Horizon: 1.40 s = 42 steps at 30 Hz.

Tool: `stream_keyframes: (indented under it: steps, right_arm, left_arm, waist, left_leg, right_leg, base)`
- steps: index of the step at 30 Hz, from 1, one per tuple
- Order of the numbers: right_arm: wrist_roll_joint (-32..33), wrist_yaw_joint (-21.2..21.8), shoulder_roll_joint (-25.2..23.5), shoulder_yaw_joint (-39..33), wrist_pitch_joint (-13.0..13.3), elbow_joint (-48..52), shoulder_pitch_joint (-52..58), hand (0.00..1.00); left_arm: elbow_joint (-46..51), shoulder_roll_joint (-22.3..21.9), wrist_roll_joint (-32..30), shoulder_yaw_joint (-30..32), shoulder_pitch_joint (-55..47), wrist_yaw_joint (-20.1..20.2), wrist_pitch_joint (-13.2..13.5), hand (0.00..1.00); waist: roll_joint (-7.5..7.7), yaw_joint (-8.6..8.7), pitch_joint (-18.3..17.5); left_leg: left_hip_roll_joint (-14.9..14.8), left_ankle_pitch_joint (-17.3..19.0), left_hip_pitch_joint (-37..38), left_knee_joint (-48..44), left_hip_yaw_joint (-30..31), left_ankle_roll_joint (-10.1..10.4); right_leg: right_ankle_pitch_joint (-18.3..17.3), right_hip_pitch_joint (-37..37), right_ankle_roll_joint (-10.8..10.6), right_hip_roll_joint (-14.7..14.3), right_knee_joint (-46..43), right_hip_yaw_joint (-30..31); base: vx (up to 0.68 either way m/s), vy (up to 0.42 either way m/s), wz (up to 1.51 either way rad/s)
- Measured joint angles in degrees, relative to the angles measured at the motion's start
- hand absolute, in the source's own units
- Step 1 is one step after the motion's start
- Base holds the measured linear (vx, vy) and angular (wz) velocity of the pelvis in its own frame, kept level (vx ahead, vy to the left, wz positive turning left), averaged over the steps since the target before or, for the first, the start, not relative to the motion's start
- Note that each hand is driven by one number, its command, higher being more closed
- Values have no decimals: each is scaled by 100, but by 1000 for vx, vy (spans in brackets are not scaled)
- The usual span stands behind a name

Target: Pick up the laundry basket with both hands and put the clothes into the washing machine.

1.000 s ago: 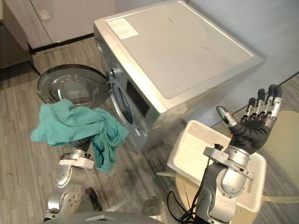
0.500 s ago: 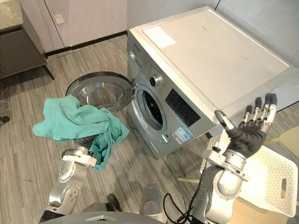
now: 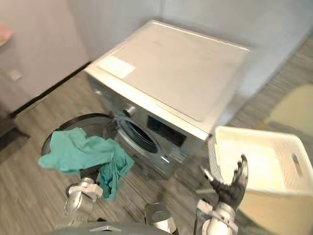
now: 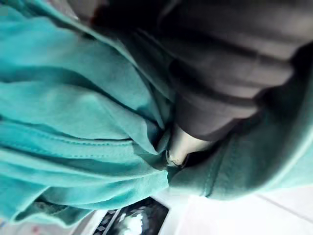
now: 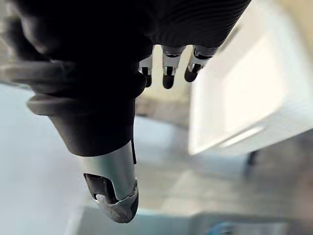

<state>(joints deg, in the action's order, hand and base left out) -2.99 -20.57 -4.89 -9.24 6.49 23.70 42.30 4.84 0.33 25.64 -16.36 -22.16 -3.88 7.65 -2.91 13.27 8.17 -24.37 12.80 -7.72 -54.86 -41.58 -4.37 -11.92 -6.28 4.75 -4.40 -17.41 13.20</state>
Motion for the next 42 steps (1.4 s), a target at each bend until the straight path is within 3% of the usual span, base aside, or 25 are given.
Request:
stream_keyframes:
  steps: [2,4,5,6,7,8,9,11,12,13,15,16,17,20,24,25,27,28,29,30,33,35,38,42]
  right_arm:
    - [-192,1,82,8,-71,-429,77,0]
    - [-352,-43,303,-52,-184,-991,-40,0]
    - [-398,-80,347,-112,-189,-1105,-40,0]
    - [-419,-130,430,-315,-205,-1257,-6,0]
    - [-420,-172,374,-623,-261,-1595,-96,0]
    - [-422,-208,285,-789,-300,-1751,-100,0]
    - [-423,-249,222,-1103,-303,-2128,-135,0]
    - [-415,-312,219,-1427,-326,-2469,-276,0]
    - [-414,-381,259,-1609,-370,-2700,-550,0]
    - [-414,-389,270,-1674,-390,-2795,-751,0]
    - [-405,-498,228,-1629,-417,-3100,-1219,0]
    - [-400,-503,197,-1548,-417,-3111,-1266,0]
    - [-393,-499,162,-1300,-413,-3081,-1500,0]
    - [-167,-430,136,-238,-362,-2918,-2092,0]
    - [-2,-98,208,1110,-139,-2396,-2559,0]
    - [129,-43,208,1409,-12,-2249,-2635,0]
    - [204,-49,210,1608,170,-2180,-2718,0]
    - [281,-64,213,1656,236,-2183,-2757,0]
    - [332,-81,218,1760,299,-2193,-2826,0]
    - [445,-99,217,1822,366,-2206,-2895,0]
    - [1064,-134,217,1913,559,-2219,-3035,0]
    - [1391,-144,216,1971,637,-2260,-3178,0]
    - [1672,-152,203,2058,816,-2344,-3610,0]
    - [1798,-113,182,2101,1121,-2003,-3905,0]
  left_arm:
    - [-61,-16,0,-5,-131,-28,4,100]
    - [-250,-29,-4,1,-161,-109,6,100]
    - [-299,-55,-5,1,-120,-122,7,100]
    - [-341,-157,-6,-3,-67,-179,8,100]
    - [-436,-237,-4,47,-21,-219,16,100]
    - [-492,-210,-3,78,14,-221,22,100]
    - [-582,-101,4,244,23,-216,133,100]
    - [-781,13,22,423,17,-215,155,100]
    - [-888,64,53,527,67,-212,154,100]
    - [-944,90,70,535,125,-196,155,100]
    - [-1070,74,185,548,494,-97,147,100]
    - [-1074,39,189,550,608,-82,147,100]
    - [-1074,-54,224,585,874,-76,153,100]
    - [-1100,-369,256,829,1679,-172,253,100]
    - [-1289,-408,288,1067,2607,-629,304,100]
    - [-1467,-399,290,1140,2825,-845,314,100]
    - [-1735,-410,294,1182,3037,-1081,334,100]
    - [-1847,-416,296,1190,3149,-1182,341,100]
    - [-2038,-420,300,1226,3360,-1336,350,100]
    - [-2217,-406,304,1243,3623,-1498,364,100]
    - [-2598,-344,342,1412,4599,-1872,409,100]
    - [-2763,-238,361,1482,5180,-1999,450,100]
    - [-2838,-6,469,1644,5941,-2134,594,100]
    - [-2735,380,479,1616,6812,-2156,667,100]
  waist:
    - [59,-42,-11]
    - [66,-120,-15]
    - [54,-130,-23]
    - [-69,-179,-75]
    - [-55,-203,-137]
    - [25,-133,-141]
    - [131,-136,-123]
    - [263,-193,-199]
    - [328,-225,-219]
    - [339,-276,-203]
    - [426,-500,-140]
    - [405,-531,-94]
    - [274,-573,108]
    - [176,-780,630]
    - [171,-896,1419]
    - [298,-935,1569]
    - [366,-961,1738]
    - [387,-979,1794]
    - [434,-1008,1853]
    - [436,-1002,1926]
    - [463,-942,2195]
    - [493,-910,2303]
    - [525,-805,2363]
    - [525,-671,2363]
  left_leg:
    - [-37,178,6,648,106,61]
    - [98,252,-4,2175,542,84]
    - [185,170,-11,2697,700,30]
    - [326,-406,45,3717,973,-49]
    - [489,-804,80,3772,991,782]
    - [587,-736,76,3750,984,866]
    - [644,-490,67,3518,976,1124]
    - [635,-267,105,3367,669,1173]
    - [548,-162,160,3367,272,1187]
    - [497,-118,209,3388,43,1184]
    - [423,-48,321,3361,-552,1112]
    - [400,4,314,3271,-573,1102]
    - [254,124,281,3012,-563,1102]
    - [81,364,-16,2534,-556,1010]
    - [-455,577,-845,1588,-21,977]
    - [-575,632,-1083,1328,230,934]
    - [-703,628,-1383,949,563,850]
    - [-756,584,-1586,725,768,703]
    - [-801,443,-2117,273,1255,415]
    - [-808,355,-2540,-31,1667,393]
    - [-709,280,-3196,-232,1939,497]
    - [-626,289,-3428,-138,1847,516]
    - [-665,607,-3667,-107,1495,1040]
    - [-927,970,-4747,-994,1901,1002]
  right_leg:
    - [-62,-54,-86,20,-20,603]
    - [-207,-294,-331,99,-191,1297]
    - [-277,-373,-441,119,-278,1413]
    - [-438,-618,-705,91,-494,1584]
    - [-535,-730,-966,230,-598,1780]
    - [-469,-760,-1110,363,-543,1746]
    - [-223,-888,-1302,445,-392,1783]
    - [40,-1137,-1411,431,-279,1939]
    - [398,-1354,-1445,407,-141,1753]
    - [610,-1450,-1433,416,-18,1492]
    - [1108,-1710,-1083,610,249,-237]
    - [1165,-1735,-1015,640,268,-548]
    - [1293,-1738,-951,597,256,-831]
    - [1304,-1978,-960,619,187,-1120]
    - [900,-2698,-778,503,-827,-1500]
    - [631,-2979,-706,496,-1317,-1615]
    - [335,-3180,-648,496,-1739,-1728]
    - [212,-3281,-564,494,-1906,-1767]
    - [69,-3547,-488,524,-2237,-1844]
    - [-73,-3807,-442,568,-2571,-1892]
    - [-334,-4429,-345,818,-3217,-2007]
    - [-310,-4840,-353,947,-3467,-1988]
    - [-305,-5609,-365,948,-3883,-1806]
    - [-377,-6667,-489,765,-4490,-1676]
  base:
    - [121,261,-169]
    - [95,439,-160]
    - [89,453,-113]
    - [131,502,-87]
    - [158,584,-70]
    - [147,546,-91]
    - [69,307,-90]
    - [57,334,-153]
    - [44,294,-167]
    - [19,249,-175]
    - [4,162,-123]
    - [-23,53,-59]
    - [-48,4,-29]
    - [-134,-33,-21]
    - [-181,-140,26]
    - [-155,-214,39]
    - [-93,-197,28]
    - [-90,-202,29]
    - [-90,-158,30]
    - [-91,-134,35]
    - [-82,-82,57]
    - [-77,-91,41]
    - [-79,-75,1]
    - [-106,-8,-26]
